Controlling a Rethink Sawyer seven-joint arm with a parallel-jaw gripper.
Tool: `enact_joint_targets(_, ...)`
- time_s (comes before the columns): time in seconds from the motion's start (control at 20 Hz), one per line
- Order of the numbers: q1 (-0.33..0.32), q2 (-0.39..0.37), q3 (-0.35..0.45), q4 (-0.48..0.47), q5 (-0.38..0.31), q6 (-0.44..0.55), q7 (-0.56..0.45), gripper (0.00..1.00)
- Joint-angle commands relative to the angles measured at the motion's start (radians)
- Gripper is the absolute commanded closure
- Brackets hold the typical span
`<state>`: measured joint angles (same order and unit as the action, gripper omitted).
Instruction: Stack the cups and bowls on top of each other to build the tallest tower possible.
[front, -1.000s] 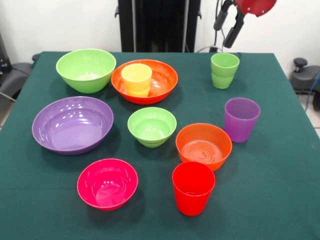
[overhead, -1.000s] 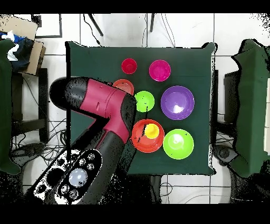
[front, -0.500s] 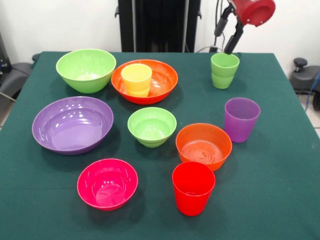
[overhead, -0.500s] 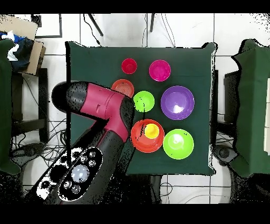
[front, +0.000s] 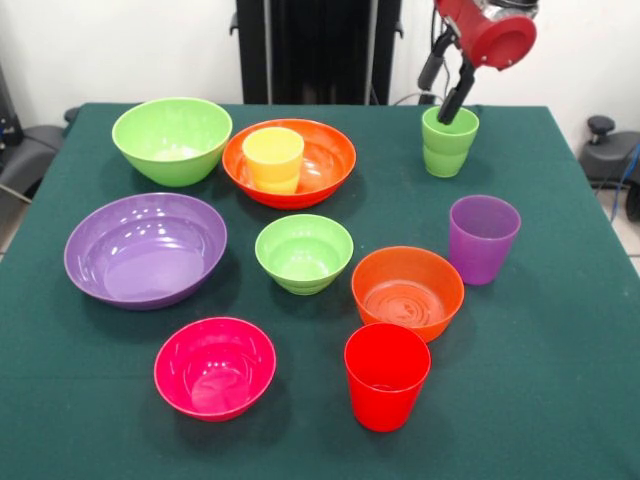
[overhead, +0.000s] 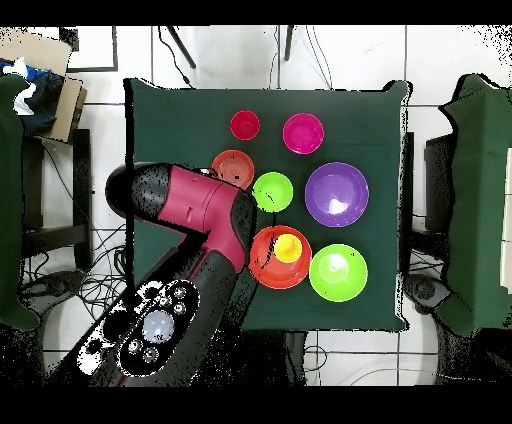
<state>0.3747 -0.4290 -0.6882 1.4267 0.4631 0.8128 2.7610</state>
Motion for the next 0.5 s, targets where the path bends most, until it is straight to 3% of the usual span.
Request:
enact_joint_targets(0.05, -0.008, 0.045, 0.154, 0.075, -0.079, -0.099, -0.002, 0.00)
enact_joint_targets(0.5, -0.010, 0.093, 0.160, 0.062, -0.062, -0.175, 0.032, 0.00)
